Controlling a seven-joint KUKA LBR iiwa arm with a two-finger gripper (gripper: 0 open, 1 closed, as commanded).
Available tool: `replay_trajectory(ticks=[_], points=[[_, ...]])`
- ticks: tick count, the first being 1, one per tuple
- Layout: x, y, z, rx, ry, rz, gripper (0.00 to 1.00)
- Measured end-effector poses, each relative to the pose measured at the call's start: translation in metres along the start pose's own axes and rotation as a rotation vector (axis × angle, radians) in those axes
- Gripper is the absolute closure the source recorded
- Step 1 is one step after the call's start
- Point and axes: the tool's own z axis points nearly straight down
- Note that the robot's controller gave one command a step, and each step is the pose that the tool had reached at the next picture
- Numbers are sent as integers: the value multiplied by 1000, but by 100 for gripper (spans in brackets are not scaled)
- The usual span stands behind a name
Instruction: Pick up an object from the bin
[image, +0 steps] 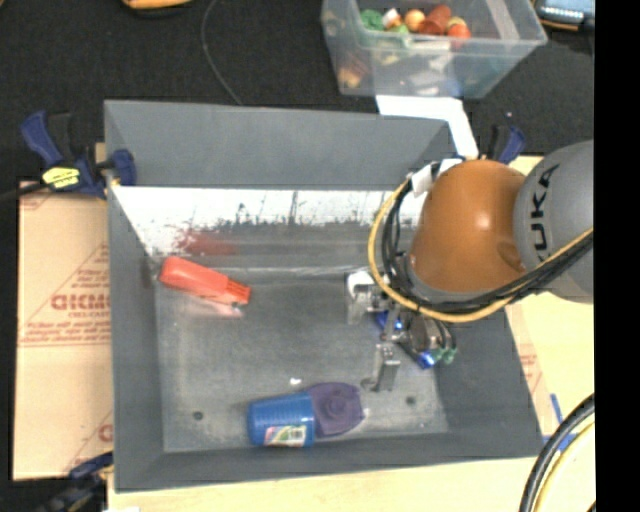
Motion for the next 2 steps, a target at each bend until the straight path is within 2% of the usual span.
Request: replay_trajectory(ticks=[1,2], points=[[0,0,0,0,0,0,0],[-50,46,-26,-2,-9,-25,0]])
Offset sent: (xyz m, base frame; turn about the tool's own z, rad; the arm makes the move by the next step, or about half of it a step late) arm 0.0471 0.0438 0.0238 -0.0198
